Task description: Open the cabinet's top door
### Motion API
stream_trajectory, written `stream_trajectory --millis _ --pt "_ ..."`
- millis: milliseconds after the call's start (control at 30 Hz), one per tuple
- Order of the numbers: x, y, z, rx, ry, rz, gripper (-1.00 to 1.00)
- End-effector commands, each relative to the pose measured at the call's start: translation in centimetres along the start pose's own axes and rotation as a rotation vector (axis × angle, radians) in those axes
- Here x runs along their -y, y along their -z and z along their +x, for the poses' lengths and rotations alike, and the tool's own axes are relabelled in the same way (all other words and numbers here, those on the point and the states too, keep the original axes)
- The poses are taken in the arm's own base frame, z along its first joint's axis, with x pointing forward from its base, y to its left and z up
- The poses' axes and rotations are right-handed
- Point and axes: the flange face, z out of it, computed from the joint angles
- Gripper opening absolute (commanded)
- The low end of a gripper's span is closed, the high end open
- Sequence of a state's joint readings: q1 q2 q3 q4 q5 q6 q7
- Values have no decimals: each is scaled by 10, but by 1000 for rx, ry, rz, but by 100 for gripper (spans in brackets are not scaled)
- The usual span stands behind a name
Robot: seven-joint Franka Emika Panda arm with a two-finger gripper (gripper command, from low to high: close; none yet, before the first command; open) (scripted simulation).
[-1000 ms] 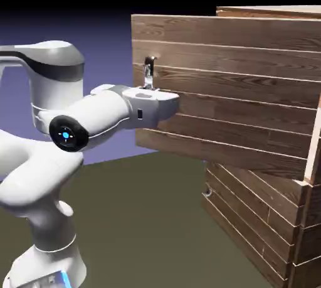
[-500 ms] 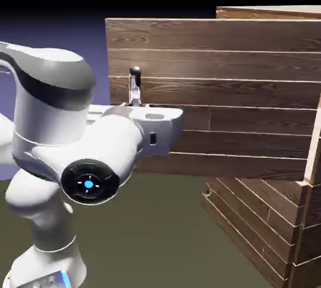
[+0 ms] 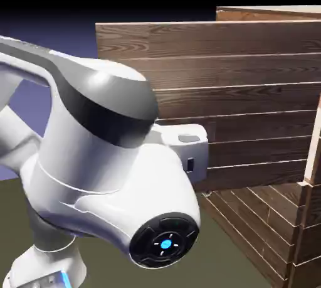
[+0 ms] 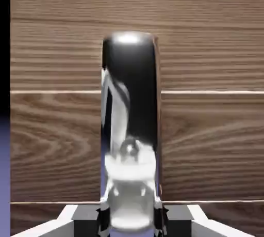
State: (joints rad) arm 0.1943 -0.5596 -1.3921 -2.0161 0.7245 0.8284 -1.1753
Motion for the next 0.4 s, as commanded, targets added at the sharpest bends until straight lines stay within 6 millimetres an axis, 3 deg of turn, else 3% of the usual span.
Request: stream_trajectory --millis 0,367 --pt "-1 4 1 8 0 8 -100" --pt "-20 57 20 113 0 113 -100"
